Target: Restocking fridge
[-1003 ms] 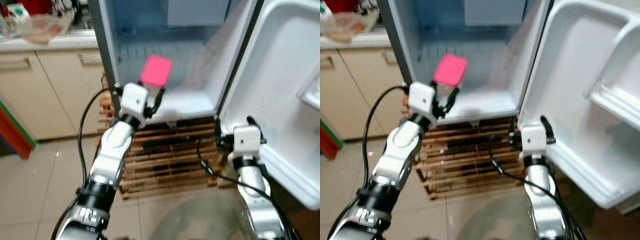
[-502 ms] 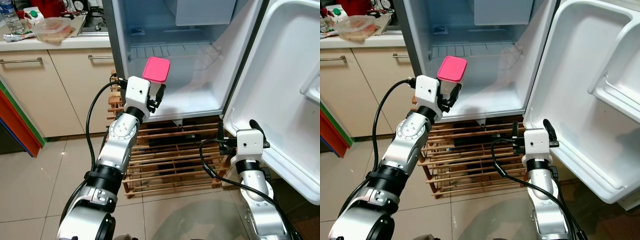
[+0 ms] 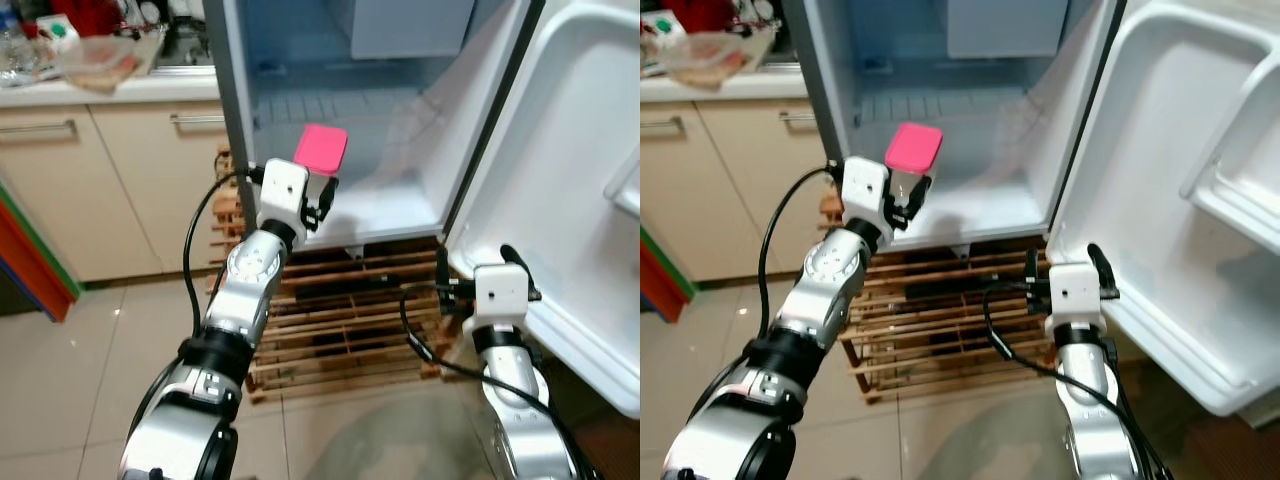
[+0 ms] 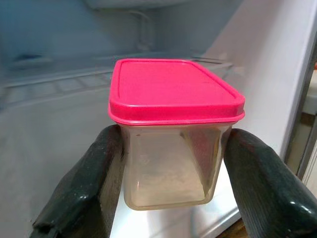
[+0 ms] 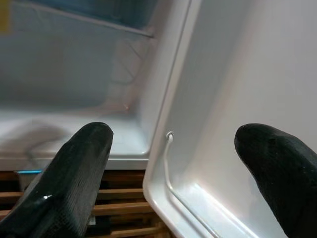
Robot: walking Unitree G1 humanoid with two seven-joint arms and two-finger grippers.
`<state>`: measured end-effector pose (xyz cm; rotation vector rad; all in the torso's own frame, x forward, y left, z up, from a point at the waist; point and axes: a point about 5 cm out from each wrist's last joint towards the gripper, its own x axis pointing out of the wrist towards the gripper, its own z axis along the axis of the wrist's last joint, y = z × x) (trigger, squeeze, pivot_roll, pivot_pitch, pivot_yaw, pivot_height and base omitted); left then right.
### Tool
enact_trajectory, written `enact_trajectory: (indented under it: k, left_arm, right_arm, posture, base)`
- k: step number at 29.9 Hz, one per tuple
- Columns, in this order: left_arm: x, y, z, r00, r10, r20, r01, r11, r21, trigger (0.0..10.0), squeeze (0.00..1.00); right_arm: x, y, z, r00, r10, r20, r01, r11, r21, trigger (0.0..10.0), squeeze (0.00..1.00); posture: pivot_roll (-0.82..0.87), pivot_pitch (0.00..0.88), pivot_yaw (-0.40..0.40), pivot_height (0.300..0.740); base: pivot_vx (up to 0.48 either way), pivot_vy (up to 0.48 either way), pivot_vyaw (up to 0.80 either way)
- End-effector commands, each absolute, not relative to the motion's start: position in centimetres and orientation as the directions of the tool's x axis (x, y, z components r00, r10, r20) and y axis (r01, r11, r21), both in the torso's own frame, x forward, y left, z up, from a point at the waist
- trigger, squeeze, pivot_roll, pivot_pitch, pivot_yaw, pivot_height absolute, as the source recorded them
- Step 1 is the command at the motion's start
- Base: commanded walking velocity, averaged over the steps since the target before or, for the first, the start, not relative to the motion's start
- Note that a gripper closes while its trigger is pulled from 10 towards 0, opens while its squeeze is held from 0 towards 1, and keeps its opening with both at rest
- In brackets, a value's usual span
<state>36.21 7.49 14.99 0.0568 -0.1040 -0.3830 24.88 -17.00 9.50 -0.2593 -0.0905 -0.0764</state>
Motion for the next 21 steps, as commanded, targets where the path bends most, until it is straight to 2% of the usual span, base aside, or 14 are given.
enact_trajectory:
  k: [1,4,9,21]
  left_arm:
    - [36.5,7.2,15.6,0.919,-0.379,0.11,0.373,0.925,0.069,10.0,0.0]
    - [36.7,7.1,15.5,0.922,-0.375,0.098,0.37,0.926,0.069,10.0,0.0]
    - [37.2,7.2,15.2,0.934,-0.351,0.061,0.346,0.935,0.077,10.0,0.0]
    - [37.4,6.0,13.9,0.923,-0.382,-0.04,0.383,0.923,0.023,10.0,0.0]
  right_arm:
    - [25.0,-17.0,9.9,0.992,-0.056,0.109,0.083,0.963,-0.256,10.0,0.0]
    - [24.9,-17.0,9.9,0.992,-0.059,0.11,0.086,0.963,-0.256,10.0,0.0]
    - [24.8,-17.2,9.8,0.992,-0.064,0.108,0.09,0.962,-0.257,10.0,0.0]
    - [24.1,-17.1,9.7,0.993,-0.067,0.1,0.091,0.962,-0.259,10.0,0.0]
  posture:
    - [-0.16,0.0,0.005,0.727]
    - [-0.17,0.0,0.006,0.727]
    - [-0.17,0.0,0.009,0.727]
    - [-0.19,0.002,0.012,0.727]
  base:
    - [0.458,0.0,0.0]
    - [0.434,0.0,0.0]
    - [0.0,0.0,0.0]
    - [0.0,0.0,0.0]
